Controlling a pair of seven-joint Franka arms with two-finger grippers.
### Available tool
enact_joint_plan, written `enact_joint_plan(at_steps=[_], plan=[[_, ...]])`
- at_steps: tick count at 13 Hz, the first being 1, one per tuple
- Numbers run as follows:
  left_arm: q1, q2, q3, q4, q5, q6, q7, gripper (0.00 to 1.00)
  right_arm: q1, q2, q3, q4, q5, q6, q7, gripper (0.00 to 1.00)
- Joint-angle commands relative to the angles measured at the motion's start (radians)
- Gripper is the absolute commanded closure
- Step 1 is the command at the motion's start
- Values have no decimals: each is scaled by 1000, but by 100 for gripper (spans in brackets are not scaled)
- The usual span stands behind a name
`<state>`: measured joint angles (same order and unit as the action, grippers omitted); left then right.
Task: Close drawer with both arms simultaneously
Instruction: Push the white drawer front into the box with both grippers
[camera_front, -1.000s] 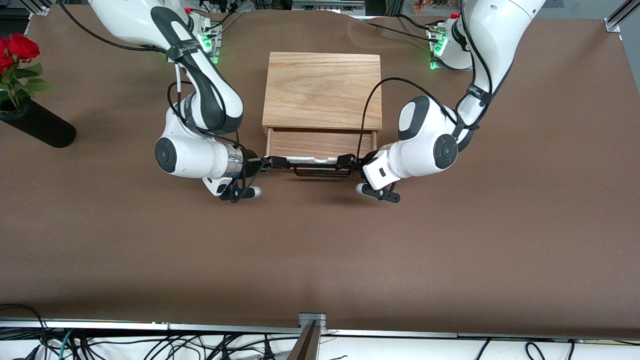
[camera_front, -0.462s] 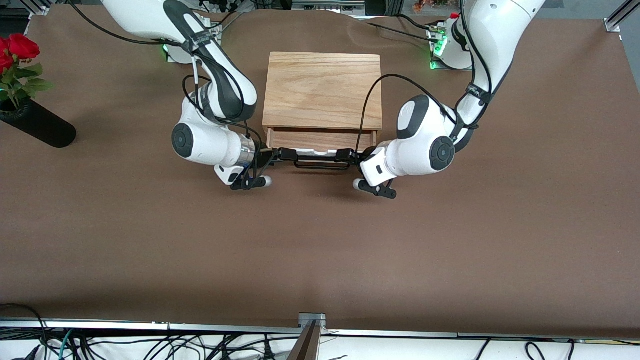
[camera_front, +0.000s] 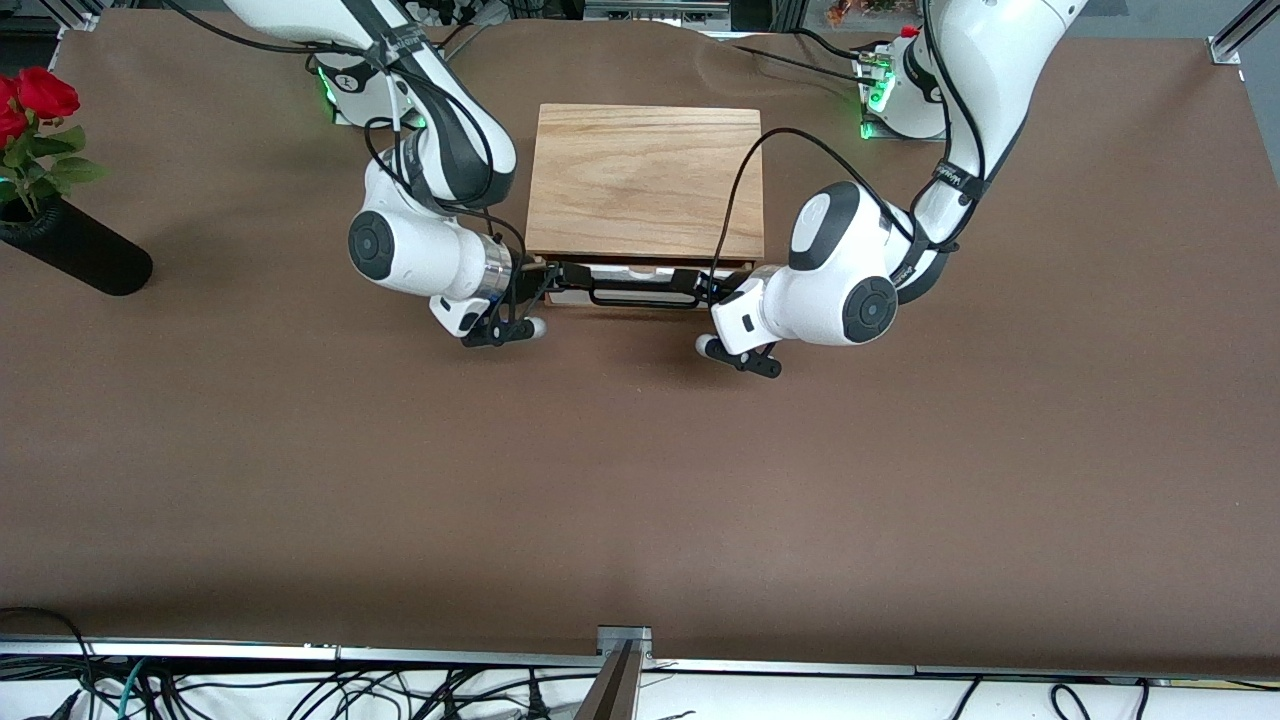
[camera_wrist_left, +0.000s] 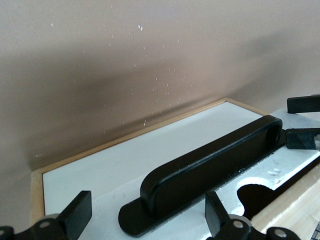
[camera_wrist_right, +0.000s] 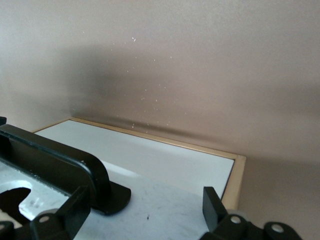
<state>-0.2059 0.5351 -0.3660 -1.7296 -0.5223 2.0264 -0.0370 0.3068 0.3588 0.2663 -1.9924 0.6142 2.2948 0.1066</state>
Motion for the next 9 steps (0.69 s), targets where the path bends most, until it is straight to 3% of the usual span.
enact_joint_plan(at_steps=[1, 9], plan=[[10, -35, -5, -28, -41, -44, 8, 0, -2, -66, 5, -80, 16, 2, 8, 0], [26, -46, -2, -15, -39, -117, 16, 0, -3, -69, 21, -74, 13, -1, 12, 0]])
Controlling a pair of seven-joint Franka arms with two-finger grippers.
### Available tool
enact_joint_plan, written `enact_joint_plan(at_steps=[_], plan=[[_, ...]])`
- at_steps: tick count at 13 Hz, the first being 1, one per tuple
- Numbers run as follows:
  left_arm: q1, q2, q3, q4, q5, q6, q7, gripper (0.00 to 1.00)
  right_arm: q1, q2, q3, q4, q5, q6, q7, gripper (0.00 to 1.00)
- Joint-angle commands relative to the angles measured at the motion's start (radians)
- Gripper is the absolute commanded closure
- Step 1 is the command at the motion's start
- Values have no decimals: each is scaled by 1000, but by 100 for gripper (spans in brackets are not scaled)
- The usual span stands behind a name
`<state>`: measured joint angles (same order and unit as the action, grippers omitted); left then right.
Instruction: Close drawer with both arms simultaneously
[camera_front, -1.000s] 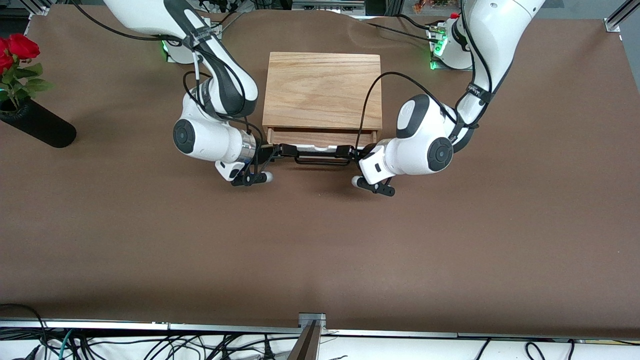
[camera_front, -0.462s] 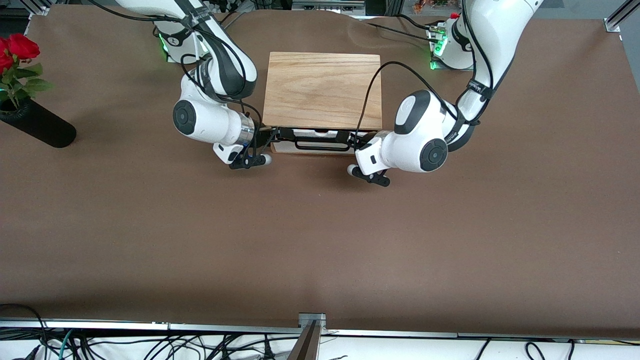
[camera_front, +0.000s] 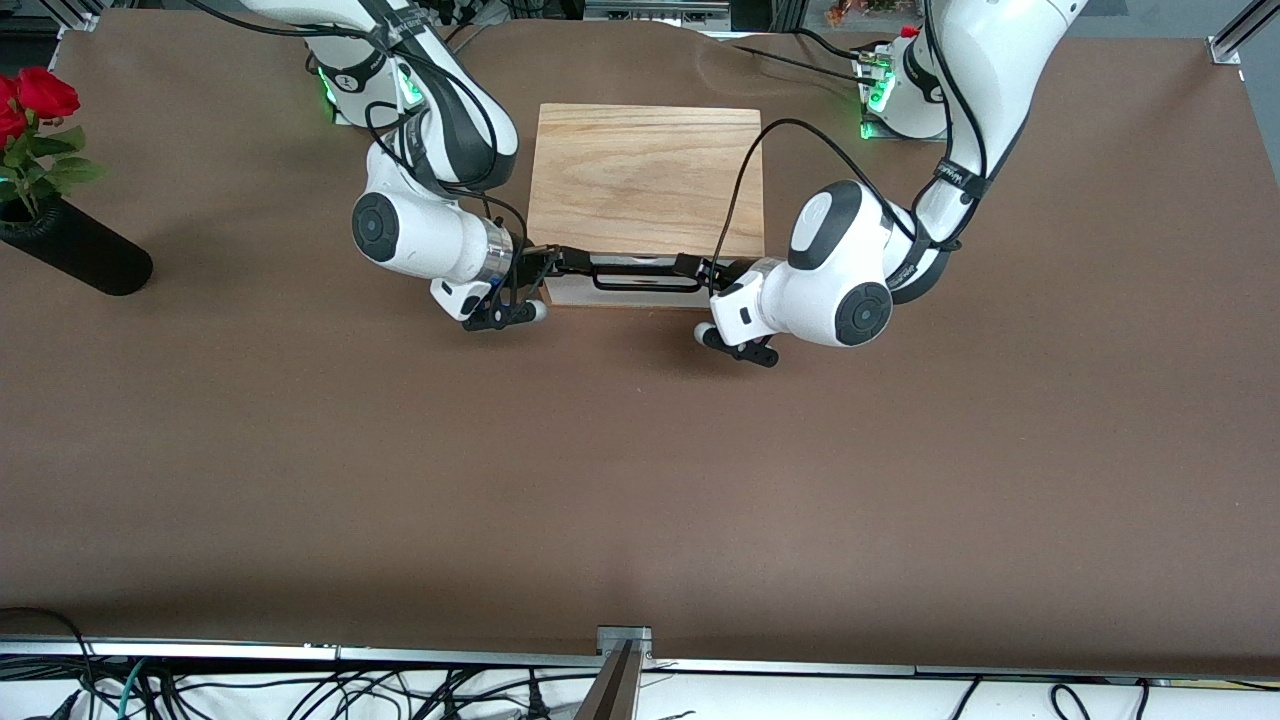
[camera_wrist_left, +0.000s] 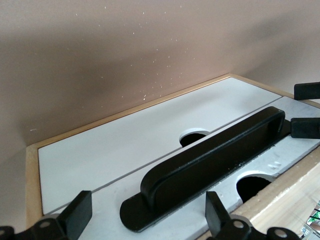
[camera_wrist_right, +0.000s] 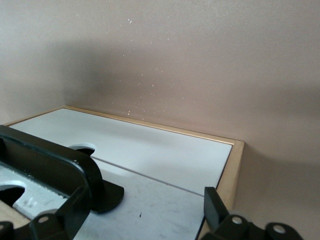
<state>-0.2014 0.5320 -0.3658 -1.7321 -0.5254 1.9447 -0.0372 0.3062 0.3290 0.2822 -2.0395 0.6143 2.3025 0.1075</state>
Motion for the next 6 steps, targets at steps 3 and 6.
enact_joint_plan(at_steps=[3, 6], plan=[[40, -131, 45, 12, -19, -27, 23, 0, -2, -42, -128, 95, -23, -122, 11, 0], [49, -239, 135, 11, 45, -32, 23, 0, -2, -56, -260, 275, -244, -344, 9, 0]])
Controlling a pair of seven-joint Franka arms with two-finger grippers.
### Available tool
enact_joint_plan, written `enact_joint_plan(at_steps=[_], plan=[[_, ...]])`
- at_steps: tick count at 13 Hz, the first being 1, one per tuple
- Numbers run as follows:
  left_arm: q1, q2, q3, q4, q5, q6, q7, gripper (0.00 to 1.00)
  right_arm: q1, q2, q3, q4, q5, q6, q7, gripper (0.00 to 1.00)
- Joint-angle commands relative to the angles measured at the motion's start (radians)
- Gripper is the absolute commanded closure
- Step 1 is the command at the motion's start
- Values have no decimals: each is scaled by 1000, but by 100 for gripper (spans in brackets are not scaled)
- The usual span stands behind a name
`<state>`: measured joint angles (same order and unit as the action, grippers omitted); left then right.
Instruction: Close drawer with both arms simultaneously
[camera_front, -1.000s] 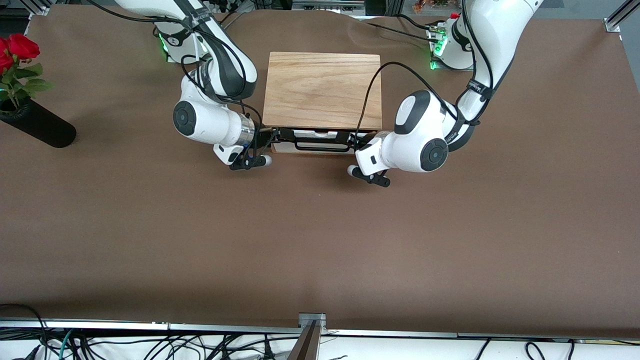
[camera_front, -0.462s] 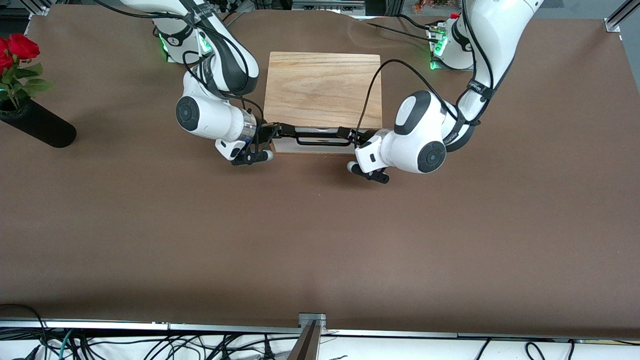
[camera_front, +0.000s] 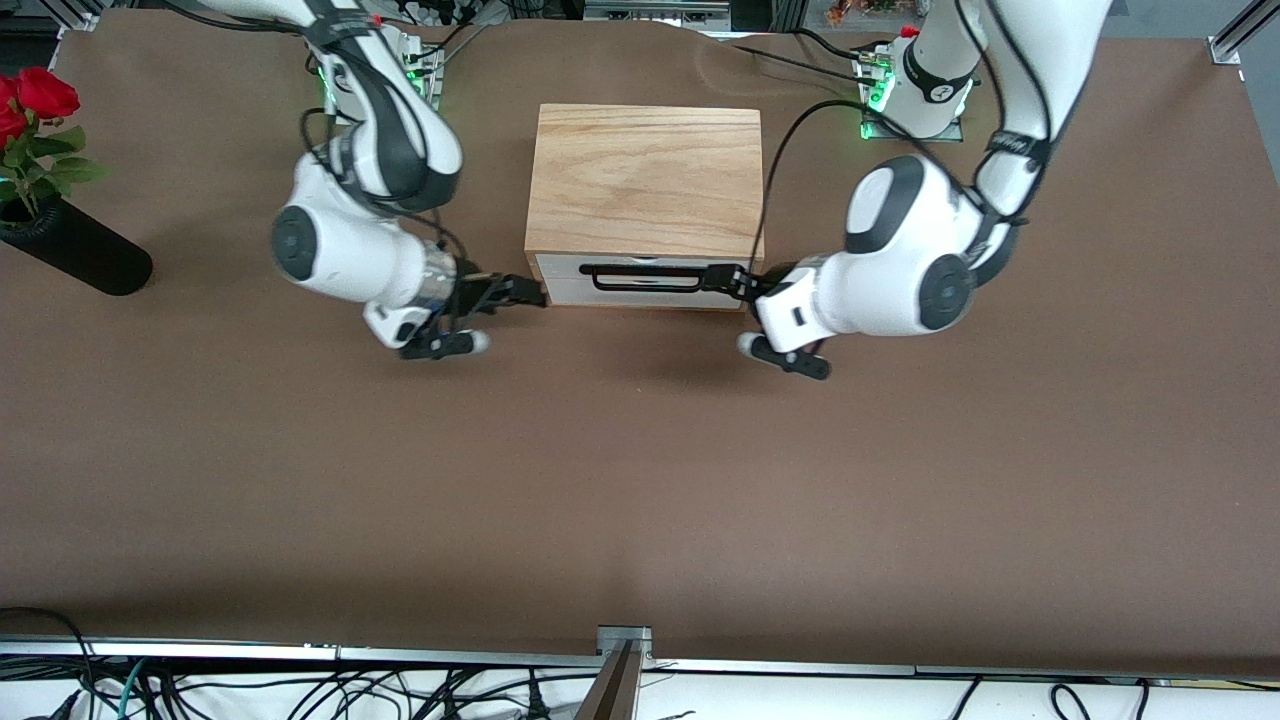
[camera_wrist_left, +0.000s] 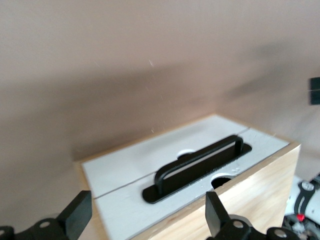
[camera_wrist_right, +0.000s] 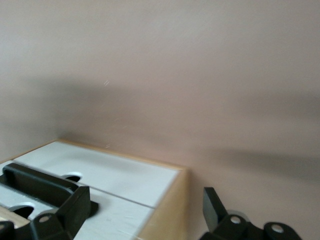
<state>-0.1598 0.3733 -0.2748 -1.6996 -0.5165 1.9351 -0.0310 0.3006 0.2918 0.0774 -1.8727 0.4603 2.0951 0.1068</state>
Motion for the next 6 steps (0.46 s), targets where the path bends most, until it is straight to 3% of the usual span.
enact_joint_plan(at_steps=[1, 4, 6], plan=[[16, -111, 72, -22, 114, -28, 16, 0, 3, -22, -95, 177, -151, -218, 10, 0], [61, -177, 77, -23, 474, -30, 13, 0, 3, -69, -180, 279, -328, -308, 7, 0], [89, -261, 121, -32, 535, -30, 13, 0, -1, -107, -244, 290, -341, -323, -22, 0]])
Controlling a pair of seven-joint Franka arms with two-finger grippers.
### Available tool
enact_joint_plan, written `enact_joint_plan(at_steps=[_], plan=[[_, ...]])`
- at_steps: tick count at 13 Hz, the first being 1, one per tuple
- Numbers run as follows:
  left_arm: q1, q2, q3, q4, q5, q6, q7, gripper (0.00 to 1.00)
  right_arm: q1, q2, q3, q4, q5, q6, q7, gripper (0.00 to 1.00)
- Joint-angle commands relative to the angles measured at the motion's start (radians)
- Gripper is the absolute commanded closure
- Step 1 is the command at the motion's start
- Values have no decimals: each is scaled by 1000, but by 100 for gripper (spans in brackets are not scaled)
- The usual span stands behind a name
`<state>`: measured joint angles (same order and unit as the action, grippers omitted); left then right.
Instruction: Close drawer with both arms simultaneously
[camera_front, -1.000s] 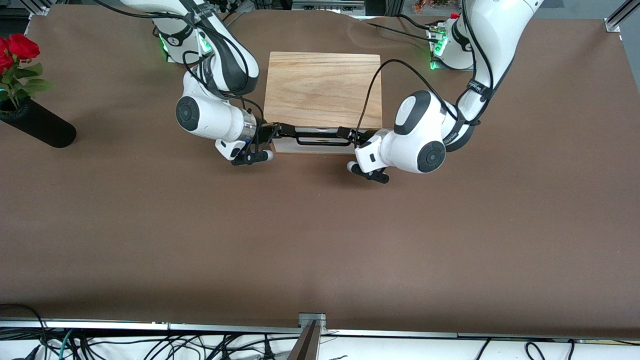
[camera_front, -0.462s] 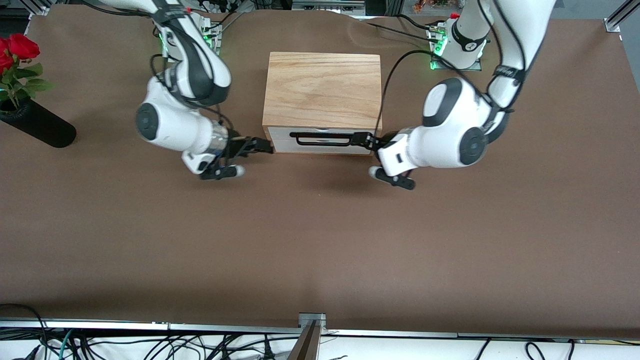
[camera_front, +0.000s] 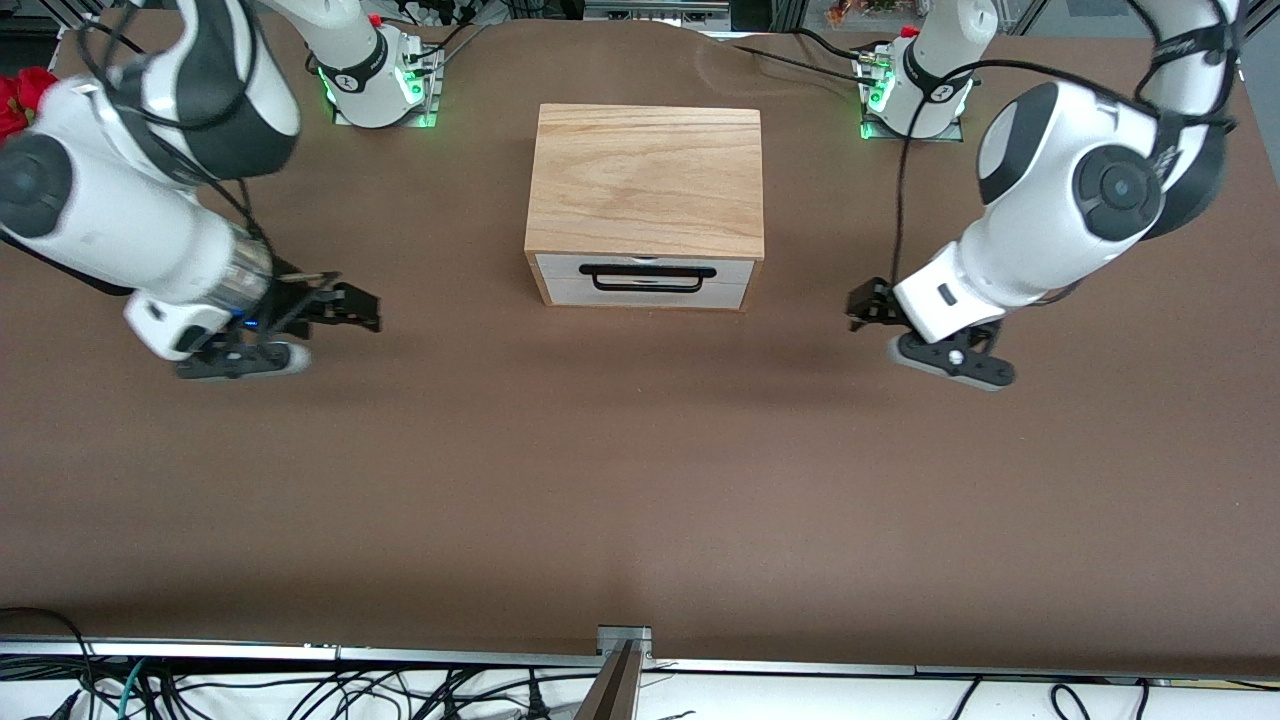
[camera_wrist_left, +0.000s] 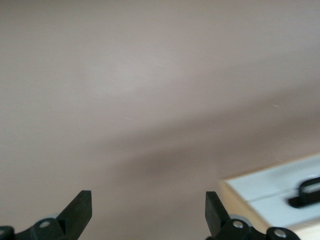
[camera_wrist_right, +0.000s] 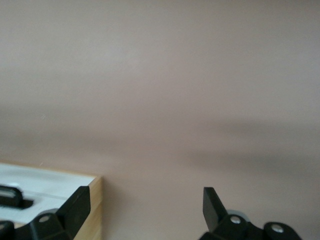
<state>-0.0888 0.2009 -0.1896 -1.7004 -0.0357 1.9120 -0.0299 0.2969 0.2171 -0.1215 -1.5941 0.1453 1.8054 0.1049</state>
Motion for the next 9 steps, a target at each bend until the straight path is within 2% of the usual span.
enact_joint_plan(at_steps=[1, 3, 5, 7, 9], plan=[[18, -135, 89, -36, 56, -11, 13, 0, 1, -45, -55, 17, -24, -52, -78, 0], [6, -214, 177, -33, 68, -98, 22, 0, -1, -76, -75, 42, -18, -131, -102, 0], [20, -251, 182, -31, 147, -160, 19, 0, -47, -111, -43, 37, -73, -178, -96, 0], [23, -261, 185, -25, 146, -192, 21, 0, -155, -133, 51, 36, -90, -188, -103, 0], [14, -253, 185, -24, 132, -200, 22, 0, -157, -130, 51, 43, -107, -216, -102, 0]])
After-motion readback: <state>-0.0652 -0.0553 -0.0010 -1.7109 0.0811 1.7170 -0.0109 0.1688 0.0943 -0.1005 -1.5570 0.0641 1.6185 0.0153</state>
